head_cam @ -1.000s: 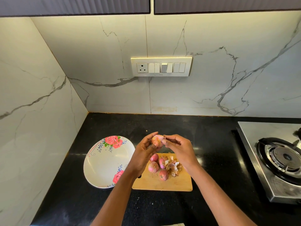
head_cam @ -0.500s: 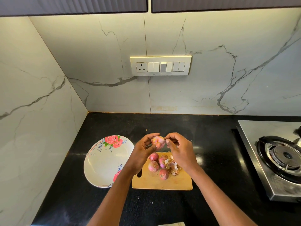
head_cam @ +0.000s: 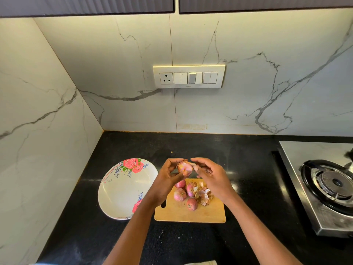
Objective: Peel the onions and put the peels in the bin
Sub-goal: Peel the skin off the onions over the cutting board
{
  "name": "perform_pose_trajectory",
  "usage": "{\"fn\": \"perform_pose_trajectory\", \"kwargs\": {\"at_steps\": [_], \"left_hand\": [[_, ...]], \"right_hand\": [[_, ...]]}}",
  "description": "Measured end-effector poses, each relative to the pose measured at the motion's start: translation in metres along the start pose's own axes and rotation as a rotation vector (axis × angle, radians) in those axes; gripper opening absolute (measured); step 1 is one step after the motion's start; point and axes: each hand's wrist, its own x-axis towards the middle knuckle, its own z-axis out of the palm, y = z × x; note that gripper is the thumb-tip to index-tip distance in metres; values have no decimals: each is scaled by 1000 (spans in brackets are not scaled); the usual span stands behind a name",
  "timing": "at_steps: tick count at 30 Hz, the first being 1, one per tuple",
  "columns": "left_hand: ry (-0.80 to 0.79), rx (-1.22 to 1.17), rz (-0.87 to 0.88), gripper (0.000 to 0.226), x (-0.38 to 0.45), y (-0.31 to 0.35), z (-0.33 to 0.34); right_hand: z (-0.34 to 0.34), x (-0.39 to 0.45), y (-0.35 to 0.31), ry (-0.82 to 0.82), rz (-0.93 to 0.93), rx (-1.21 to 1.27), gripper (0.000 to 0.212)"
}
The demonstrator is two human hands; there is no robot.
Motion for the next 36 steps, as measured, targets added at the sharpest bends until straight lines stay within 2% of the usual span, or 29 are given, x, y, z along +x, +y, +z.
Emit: {"fn": "perform_pose_trajectory", "kwargs": {"at_steps": [2,6,11,14,18,20,24,27,32,36], "left_hand": [[-3,25,-1,44,0,2,0],[9,22,2,33,1,4,3],[48,25,40,39,-1,5,9],[17,3,34,46,-2,6,12],[-1,9,25,41,-4,2,13],[9,-17,19,38,-6,0,11],[27,-37,2,38,-8,-5,9],[52,-35,-9,40,-7,-8,11],[85,-175,-51,57,-4,-11,14],[99,-171,-28,49,0,-7,10]], "right_hand": [[-2,-1,-1,-5,-10,6,21],[0,-1,3,112,-38,-75,12],[14,0,4,221,-51,-237,7],[15,1,7,279,68,-152,11],[11,4,11,371,242,131,16],[3,5,18,367,328,168,15],[-6,-5,49,109,362,-281,13],[-2,-14,77,-3,331,-590,19],[1,-25,89,-4,314,-711,23],[-7,-16,56,83,139,-666,22]]}}
